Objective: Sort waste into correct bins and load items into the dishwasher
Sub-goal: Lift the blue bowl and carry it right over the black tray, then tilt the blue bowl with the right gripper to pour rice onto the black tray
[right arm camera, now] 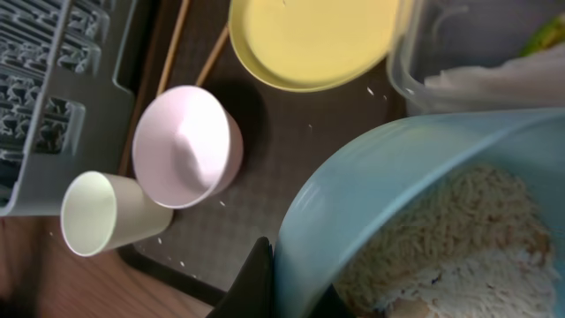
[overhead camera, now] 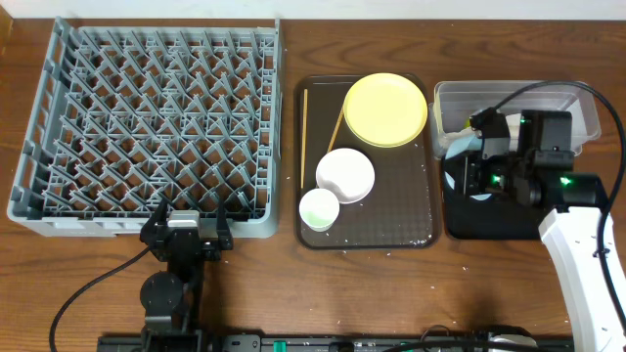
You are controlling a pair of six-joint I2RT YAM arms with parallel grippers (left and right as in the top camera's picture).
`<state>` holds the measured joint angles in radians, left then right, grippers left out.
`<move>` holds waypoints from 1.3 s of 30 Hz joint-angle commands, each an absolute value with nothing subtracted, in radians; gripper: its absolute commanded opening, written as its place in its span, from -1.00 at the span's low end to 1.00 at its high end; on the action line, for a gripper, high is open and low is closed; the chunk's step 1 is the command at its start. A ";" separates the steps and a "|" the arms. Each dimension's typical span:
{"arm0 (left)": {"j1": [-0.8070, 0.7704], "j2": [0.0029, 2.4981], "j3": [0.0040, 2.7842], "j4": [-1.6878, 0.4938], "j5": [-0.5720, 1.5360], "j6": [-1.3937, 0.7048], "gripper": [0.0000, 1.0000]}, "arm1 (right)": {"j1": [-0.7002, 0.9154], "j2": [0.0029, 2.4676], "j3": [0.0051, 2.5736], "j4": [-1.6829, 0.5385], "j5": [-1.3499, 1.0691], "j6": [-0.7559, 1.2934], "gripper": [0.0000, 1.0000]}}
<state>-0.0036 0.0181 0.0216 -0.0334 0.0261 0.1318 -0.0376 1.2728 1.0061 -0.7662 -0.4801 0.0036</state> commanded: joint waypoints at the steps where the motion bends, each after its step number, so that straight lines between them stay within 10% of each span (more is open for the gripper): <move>1: 0.000 0.018 0.004 -0.071 0.008 0.138 0.92 | -0.088 1.247 0.972 -0.744 -0.569 -0.043 -0.98; 39: 0.000 0.018 0.004 -0.071 0.008 0.138 0.92 | -0.609 1.248 0.641 -0.316 -1.233 -0.245 -0.98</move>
<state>-0.0036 0.0181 0.0216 -0.0334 0.0265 0.1318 -0.5945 1.2671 0.6464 -0.3264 -1.1622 -0.2039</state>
